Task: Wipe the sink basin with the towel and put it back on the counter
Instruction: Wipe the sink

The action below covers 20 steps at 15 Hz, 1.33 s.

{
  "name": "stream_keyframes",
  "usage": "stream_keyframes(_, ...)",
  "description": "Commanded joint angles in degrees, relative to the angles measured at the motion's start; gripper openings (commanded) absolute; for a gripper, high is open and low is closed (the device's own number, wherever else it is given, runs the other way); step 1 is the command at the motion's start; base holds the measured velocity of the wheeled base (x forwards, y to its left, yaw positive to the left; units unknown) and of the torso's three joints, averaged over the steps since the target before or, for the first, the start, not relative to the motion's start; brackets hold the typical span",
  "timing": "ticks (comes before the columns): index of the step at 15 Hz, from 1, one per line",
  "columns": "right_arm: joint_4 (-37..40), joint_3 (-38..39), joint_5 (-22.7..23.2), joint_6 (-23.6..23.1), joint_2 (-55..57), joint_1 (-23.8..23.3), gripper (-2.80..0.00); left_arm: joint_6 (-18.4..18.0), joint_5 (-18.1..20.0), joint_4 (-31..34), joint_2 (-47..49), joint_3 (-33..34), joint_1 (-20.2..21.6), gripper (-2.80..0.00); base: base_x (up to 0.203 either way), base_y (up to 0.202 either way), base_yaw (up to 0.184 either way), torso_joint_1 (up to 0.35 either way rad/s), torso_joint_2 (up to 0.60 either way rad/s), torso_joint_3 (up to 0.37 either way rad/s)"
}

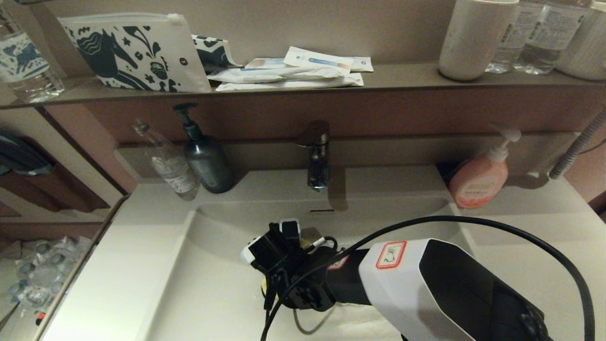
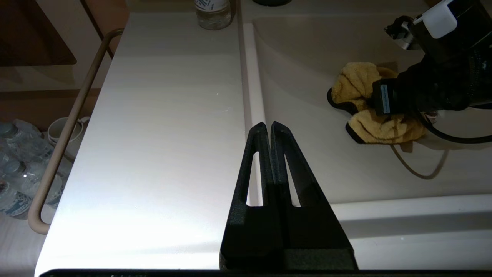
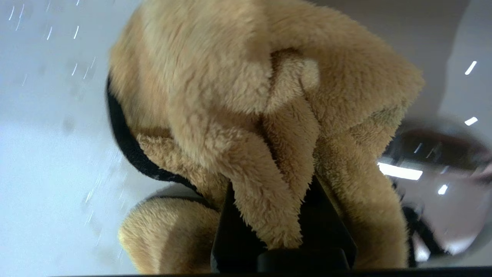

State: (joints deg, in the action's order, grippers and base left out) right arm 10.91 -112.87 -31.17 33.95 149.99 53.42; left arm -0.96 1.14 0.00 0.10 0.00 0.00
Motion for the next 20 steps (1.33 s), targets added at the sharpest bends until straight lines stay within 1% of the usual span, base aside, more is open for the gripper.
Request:
stream_keyframes(1,0.2,0.0,-0.8,0.1,0.8,-0.7,-2.80,0.0,0.0,0.0,0.1,0.0,0.0,-2.80,0.000,0.000,0.000,0.000,0.00,0.000)
stream_keyframes(4,0.1,0.0,-3.3,-1.0,1.8,-2.9,-2.80,0.0,0.0,0.0,0.1,0.0,0.0,-2.80,0.000,0.000,0.000,0.000,0.00,0.000)
stream_keyframes(6,0.3,0.0,-3.8,-1.3,2.0,-4.1,-2.80,0.0,0.1,0.0,0.1,0.0,0.0,-2.80,0.000,0.000,0.000,0.000,0.00,0.000)
stream_keyframes(10,3.1,1.0,-6.4,-1.8,1.5,-6.1,-2.80,0.0,0.0,0.0,0.1,0.0,0.0,-2.80,0.000,0.000,0.000,0.000,0.00,0.000)
stream_keyframes(11,3.7,1.3,-6.6,-1.8,1.1,-6.5,-2.80,0.0,2.2,0.0,0.1,0.0,0.0,-2.80,0.000,0.000,0.000,0.000,0.00,0.000)
stream_keyframes(12,3.8,1.4,-6.7,-1.8,1.0,-6.5,-2.80,0.0,9.3,0.0,0.1,0.0,0.0,-2.80,0.000,0.000,0.000,0.000,0.00,0.000)
stream_keyframes(13,3.9,2.0,-6.8,-1.7,0.6,-6.7,-2.80,0.0,21.3,0.0,0.1,0.0,0.0,-2.80,0.000,0.000,0.000,0.000,0.00,0.000)
stream_keyframes(14,4.0,4.4,-7.3,-1.7,0.0,-6.9,-2.80,0.0,33.4,0.0,0.1,0.0,0.0,-2.80,0.000,0.000,0.000,0.000,0.00,0.000)
stream_keyframes(15,4.1,6.9,-7.8,-1.7,-1.1,-7.4,-2.80,0.0,42.0,0.0,0.1,0.0,0.0,-2.80,0.000,0.000,0.000,0.000,0.00,0.000)
stream_keyframes(16,4.1,8.8,-8.2,-1.6,-2.1,-7.8,-2.80,0.0,45.4,0.0,0.1,0.0,0.0,-2.80,0.000,0.000,0.000,0.000,0.00,0.000)
stream_keyframes(17,4.0,10.2,-8.4,-1.5,-3.1,-8.4,-2.80,0.0,44.4,0.0,0.1,0.0,0.0,-2.80,0.000,0.000,0.000,0.000,0.00,0.000)
stream_keyframes(18,3.9,12.0,-8.8,-1.5,-4.1,-8.9,-2.80,0.0,38.7,0.0,0.1,0.0,0.0,-2.80,0.000,0.000,0.000,0.000,0.00,0.000)
stream_keyframes(19,3.8,13.8,-8.9,-0.8,-5.2,-9.4,-2.80,0.0,28.1,0.0,0.1,0.0,0.0,-2.80,0.000,0.000,0.000,0.000,0.00,0.000)
stream_keyframes(20,3.8,15.0,-9.0,0.4,-5.8,-9.7,-2.80,0.0,13.7,0.0,0.1,0.0,0.0,-2.80,0.000,0.000,0.000,0.000,0.00,0.000)
